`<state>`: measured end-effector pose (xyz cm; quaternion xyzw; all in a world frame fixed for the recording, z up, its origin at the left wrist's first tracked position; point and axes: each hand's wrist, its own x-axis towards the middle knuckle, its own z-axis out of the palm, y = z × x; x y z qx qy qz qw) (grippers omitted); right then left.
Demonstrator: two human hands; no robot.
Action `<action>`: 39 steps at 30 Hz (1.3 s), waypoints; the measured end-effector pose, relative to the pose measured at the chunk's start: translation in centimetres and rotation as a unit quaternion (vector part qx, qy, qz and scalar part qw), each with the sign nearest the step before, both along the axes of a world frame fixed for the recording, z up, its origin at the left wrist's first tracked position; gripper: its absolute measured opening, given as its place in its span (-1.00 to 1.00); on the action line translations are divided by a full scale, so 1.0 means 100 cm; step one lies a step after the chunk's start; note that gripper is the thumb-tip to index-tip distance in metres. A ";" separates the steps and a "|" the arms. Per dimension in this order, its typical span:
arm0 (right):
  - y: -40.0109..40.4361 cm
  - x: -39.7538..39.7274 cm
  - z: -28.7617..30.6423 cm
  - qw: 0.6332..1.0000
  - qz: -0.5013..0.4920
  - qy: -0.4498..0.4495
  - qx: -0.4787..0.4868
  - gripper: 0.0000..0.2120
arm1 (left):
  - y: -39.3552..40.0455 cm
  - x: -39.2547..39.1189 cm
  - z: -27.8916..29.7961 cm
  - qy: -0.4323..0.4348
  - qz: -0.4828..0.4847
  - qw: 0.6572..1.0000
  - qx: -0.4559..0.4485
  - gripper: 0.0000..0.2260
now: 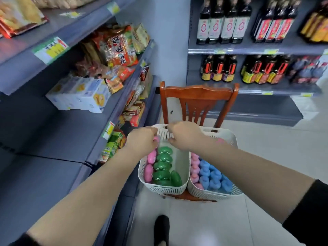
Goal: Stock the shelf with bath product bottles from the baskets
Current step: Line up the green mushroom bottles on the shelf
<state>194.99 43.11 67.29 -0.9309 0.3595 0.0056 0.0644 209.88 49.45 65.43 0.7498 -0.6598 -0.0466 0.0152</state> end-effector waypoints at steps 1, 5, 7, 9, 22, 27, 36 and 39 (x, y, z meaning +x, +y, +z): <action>-0.009 0.003 -0.012 0.999 -0.020 0.001 0.024 -0.72 | -0.010 0.005 -0.015 0.020 -0.001 1.000 0.014 -0.81; -0.048 0.020 -0.068 0.990 -0.079 0.007 0.119 -0.68 | -0.052 0.027 -0.077 0.091 0.010 0.991 0.094 -0.84; -0.066 0.029 -0.100 0.978 -0.115 0.001 0.172 -0.66 | -0.071 0.038 -0.108 0.117 0.014 0.984 0.135 -0.91; -0.081 0.038 -0.133 0.964 -0.152 -0.005 0.219 -0.64 | -0.088 0.048 -0.138 0.144 0.019 0.975 0.169 -0.95; -0.138 0.068 -0.322 0.868 -0.309 -0.046 0.387 -0.43 | -0.151 0.065 -0.311 0.259 0.087 0.929 0.249 -0.62; -0.148 0.086 -0.368 0.804 -0.369 -0.112 0.453 -0.32 | -0.169 0.062 -0.353 0.258 0.102 0.929 0.243 -0.73; -0.152 0.093 -0.405 0.778 -0.339 -0.143 0.510 -0.37 | -0.181 0.058 -0.385 0.261 0.142 0.923 0.243 -0.60; -0.149 0.089 -0.404 0.793 -0.335 -0.157 0.484 -0.37 | -0.182 0.060 -0.380 0.337 0.183 0.897 0.222 -0.52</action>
